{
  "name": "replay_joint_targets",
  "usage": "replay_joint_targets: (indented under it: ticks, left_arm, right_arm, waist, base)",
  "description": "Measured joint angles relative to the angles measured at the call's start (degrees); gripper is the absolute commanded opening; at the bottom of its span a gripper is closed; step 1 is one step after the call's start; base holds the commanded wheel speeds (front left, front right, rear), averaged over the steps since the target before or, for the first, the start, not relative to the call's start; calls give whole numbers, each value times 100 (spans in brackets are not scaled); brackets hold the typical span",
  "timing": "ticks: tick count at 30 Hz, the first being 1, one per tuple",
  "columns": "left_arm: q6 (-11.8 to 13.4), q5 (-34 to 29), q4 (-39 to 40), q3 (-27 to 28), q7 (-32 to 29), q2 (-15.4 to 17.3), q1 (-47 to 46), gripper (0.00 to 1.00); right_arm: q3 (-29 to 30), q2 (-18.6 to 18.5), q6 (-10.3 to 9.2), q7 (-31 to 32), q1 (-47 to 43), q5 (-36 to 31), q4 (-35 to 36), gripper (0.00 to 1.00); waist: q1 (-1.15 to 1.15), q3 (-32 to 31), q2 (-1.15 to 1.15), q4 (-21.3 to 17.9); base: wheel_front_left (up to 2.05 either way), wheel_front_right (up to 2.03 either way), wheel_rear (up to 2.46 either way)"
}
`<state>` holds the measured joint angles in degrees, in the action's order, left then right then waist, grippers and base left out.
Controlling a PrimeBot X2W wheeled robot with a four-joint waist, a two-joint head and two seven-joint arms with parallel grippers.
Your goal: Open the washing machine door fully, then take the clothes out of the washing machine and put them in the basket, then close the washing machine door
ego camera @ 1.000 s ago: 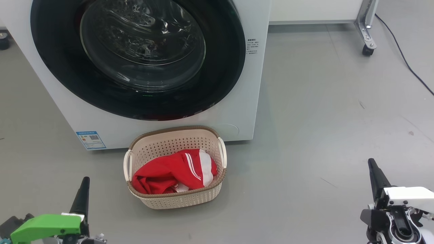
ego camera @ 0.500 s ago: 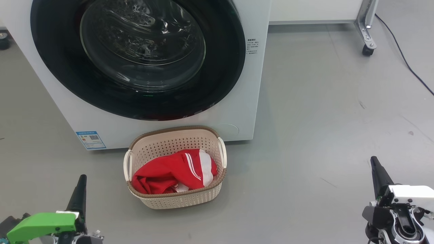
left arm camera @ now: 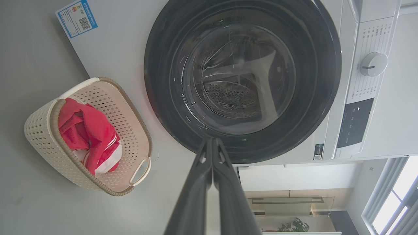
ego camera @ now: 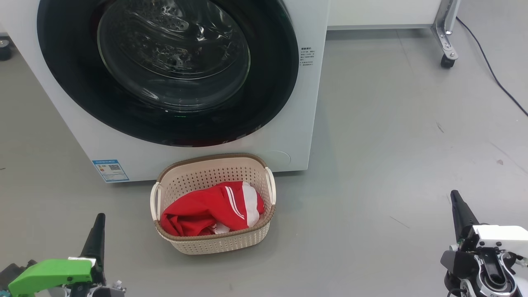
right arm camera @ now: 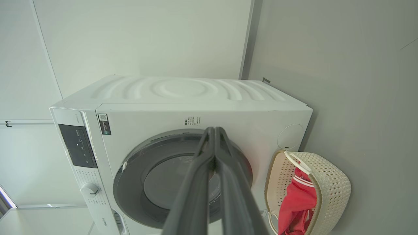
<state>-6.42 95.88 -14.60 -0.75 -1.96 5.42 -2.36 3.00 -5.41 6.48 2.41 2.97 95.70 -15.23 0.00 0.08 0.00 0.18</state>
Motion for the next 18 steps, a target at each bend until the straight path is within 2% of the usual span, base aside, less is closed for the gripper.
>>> replay_joint_targets:
  ticks: [18]
  left_arm:
    - [-26,0,-43,9,-8,-1,-4,0]
  right_arm:
    - [9,2,2,8,3,0,-24,0]
  waist:
    - [-1,2,1,-2]
  base:
    - [0,0,0]
